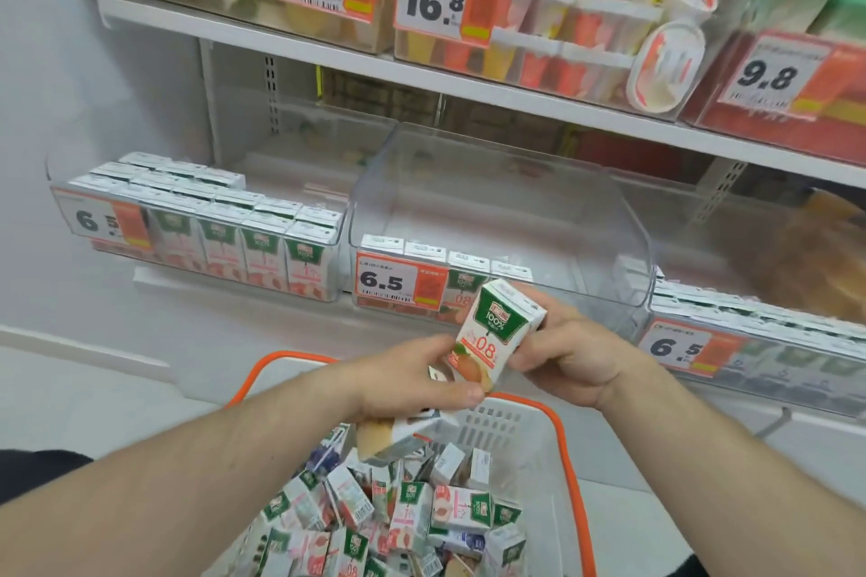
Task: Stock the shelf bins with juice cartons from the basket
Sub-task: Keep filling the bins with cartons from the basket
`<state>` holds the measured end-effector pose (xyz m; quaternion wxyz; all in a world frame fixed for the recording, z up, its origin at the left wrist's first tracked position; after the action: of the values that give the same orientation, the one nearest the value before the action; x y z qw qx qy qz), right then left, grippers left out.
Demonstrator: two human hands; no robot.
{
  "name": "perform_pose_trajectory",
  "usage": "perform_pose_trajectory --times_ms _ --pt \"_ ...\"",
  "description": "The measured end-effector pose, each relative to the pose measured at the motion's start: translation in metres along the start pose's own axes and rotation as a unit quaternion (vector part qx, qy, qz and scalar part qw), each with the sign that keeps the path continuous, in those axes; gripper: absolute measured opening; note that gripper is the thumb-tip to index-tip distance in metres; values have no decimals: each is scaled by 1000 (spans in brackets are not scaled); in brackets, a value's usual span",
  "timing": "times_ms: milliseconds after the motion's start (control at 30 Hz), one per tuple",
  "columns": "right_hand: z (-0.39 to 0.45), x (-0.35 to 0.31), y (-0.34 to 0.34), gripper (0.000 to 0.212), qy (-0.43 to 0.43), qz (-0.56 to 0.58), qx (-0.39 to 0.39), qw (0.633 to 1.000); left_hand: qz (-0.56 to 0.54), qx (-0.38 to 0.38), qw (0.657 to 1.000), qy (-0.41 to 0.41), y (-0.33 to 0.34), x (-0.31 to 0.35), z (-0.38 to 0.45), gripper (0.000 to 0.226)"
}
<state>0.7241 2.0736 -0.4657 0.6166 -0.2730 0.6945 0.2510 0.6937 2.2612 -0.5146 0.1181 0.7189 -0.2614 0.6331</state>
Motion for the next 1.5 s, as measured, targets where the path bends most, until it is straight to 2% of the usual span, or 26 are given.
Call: perform_pose_trajectory --times_ms 100,167,233,300,367,433,500,567,633,700,800,900,1033,1100,1200,1300,1400,1500 --pt "1 1 4 81 2 -23 -48 999 -20 -5 1000 13 6 0 8 34" --pt "-1 -4 6 83 -14 -69 -37 997 -36 31 998 30 8 -5 15 27" --pt "-2 -13 7 81 -42 -121 44 991 -62 90 993 50 10 -8 19 28" --pt "-4 -20 6 74 -89 -179 151 968 -75 154 982 78 10 -9 22 37" --pt "-8 -23 5 63 -128 -260 251 924 -54 208 972 96 9 -6 22 42" --pt "-11 -27 10 53 -150 -385 321 853 -27 249 963 101 8 -2 22 45" --pt "-12 -26 19 61 -157 -496 343 782 7 274 956 102 8 4 23 43" --pt "-7 -21 28 69 -147 -553 343 745 58 290 950 99 9 11 25 45" --pt "-2 -17 32 60 -162 -576 340 726 99 297 945 98 10 18 26 47" --pt "-3 -24 27 47 -197 -554 361 724 96 293 946 103 11 21 26 48" --pt "-13 -48 3 32 -221 -480 459 714 99 286 948 94 6 23 26 73" --pt "-14 -58 -30 27 -137 -487 514 693 123 307 942 60 -3 17 29 75" --pt "1 -44 -56 24 22 -521 480 706 115 304 944 60 -6 12 32 68" --pt "9 -38 -61 23 70 -556 429 708 98 302 946 61 -8 11 32 64" --pt "16 -34 -65 26 137 -576 338 731 89 298 948 63 -8 10 32 63" --pt "18 -36 -67 29 158 -568 284 756 77 294 950 69 -7 11 32 63" --pt "20 -40 -64 43 168 -566 248 768 64 293 952 61 -7 11 33 63" --pt "21 -40 -58 59 203 -573 223 762 50 295 952 59 -8 11 35 62"
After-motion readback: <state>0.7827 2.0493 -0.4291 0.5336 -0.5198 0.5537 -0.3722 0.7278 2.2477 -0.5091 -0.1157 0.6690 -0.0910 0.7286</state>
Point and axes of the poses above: each hand's wrist, its own z-axis towards the middle knuckle, its own y-axis out of the palm, x = y × z, the point moved 1 cm from there along z, towards the middle knuckle, and after that the axes turned 11 degrees about -z, right-handed, at the moved point
